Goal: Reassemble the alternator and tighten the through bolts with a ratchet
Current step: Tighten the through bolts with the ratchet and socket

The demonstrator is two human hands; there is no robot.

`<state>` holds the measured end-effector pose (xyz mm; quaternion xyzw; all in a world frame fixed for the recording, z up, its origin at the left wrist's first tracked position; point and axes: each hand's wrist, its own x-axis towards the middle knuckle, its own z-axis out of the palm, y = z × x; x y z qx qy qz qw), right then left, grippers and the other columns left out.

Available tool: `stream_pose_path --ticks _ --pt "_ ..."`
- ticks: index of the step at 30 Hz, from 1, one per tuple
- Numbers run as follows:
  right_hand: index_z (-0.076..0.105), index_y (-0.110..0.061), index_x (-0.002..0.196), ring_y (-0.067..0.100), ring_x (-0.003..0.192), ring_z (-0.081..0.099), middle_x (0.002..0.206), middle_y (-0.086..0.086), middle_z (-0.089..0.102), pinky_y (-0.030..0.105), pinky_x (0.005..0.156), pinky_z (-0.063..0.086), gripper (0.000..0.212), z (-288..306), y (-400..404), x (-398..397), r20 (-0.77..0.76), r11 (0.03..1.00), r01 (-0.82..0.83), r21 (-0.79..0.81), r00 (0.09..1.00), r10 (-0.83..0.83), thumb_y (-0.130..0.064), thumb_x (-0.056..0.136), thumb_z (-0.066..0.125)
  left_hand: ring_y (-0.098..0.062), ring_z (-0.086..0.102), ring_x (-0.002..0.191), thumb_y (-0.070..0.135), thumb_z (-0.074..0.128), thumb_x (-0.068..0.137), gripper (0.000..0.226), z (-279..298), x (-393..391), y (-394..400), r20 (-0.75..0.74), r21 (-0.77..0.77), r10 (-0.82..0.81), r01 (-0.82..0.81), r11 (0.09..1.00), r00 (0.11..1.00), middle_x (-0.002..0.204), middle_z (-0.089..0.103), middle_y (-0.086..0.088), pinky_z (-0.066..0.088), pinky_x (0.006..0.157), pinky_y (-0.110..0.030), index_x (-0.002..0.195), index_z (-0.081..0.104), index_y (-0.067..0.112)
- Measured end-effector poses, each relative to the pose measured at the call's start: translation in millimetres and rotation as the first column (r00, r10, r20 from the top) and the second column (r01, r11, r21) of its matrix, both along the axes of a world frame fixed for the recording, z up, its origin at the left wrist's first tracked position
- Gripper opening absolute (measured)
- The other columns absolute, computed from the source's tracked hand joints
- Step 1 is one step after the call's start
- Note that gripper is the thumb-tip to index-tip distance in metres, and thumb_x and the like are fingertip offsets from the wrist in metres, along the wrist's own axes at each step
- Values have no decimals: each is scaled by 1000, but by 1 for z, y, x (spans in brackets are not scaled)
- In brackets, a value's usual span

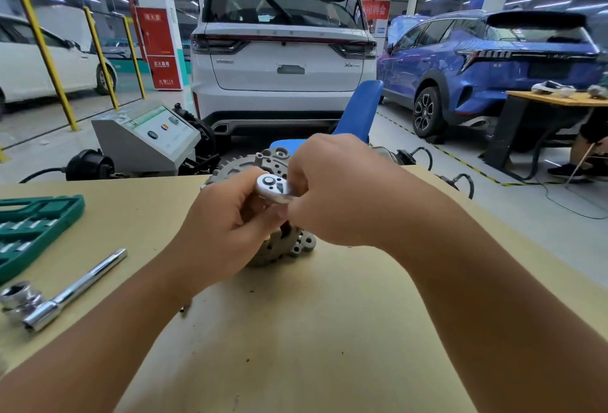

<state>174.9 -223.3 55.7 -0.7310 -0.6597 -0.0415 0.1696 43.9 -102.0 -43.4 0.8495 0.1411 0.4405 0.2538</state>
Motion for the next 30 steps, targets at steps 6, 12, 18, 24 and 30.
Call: stream_pose_path --ticks 6,12,18,24,30 --pt "43 -19 61 17 47 41 60 -3 48 24 46 31 35 -3 0 0 40 999 6 -32 999 -4 -32 81 68 -18 47 53 33 66 88 15 -2 5 -3 -10 76 104 -103 992 995 63 60 4 45 48 -44 86 65 18" --pt "66 -24 85 19 69 59 84 -4 62 29 59 49 6 3 1 7 5 999 15 -48 1000 -15 -20 81 65 -28 66 63 37 71 86 18 3 -1 -2 -22 -5 55 -55 998 998 70 67 -2 54 57 -49 93 69 20" --pt "52 -15 55 12 35 34 39 -8 44 18 35 27 35 0 1 0 -26 998 -34 -50 999 33 -37 76 68 -29 55 60 37 64 80 23 1 6 -6 33 37 156 -157 987 987 65 62 -4 47 52 -43 84 69 15" --pt "65 -25 89 19 65 53 80 -3 56 30 59 40 10 -1 1 5 60 998 34 -50 998 -31 -17 83 62 -28 65 66 36 74 86 21 4 -6 3 -64 -23 18 -20 1000 998 76 68 -4 55 62 -49 98 72 20" --pt "47 -21 65 15 48 43 62 -4 48 22 45 29 25 -2 -3 -5 61 996 -45 -80 997 50 -28 80 66 -32 49 61 38 68 82 32 1 3 -3 -7 41 79 -78 996 997 65 58 -7 46 55 -51 84 66 6"
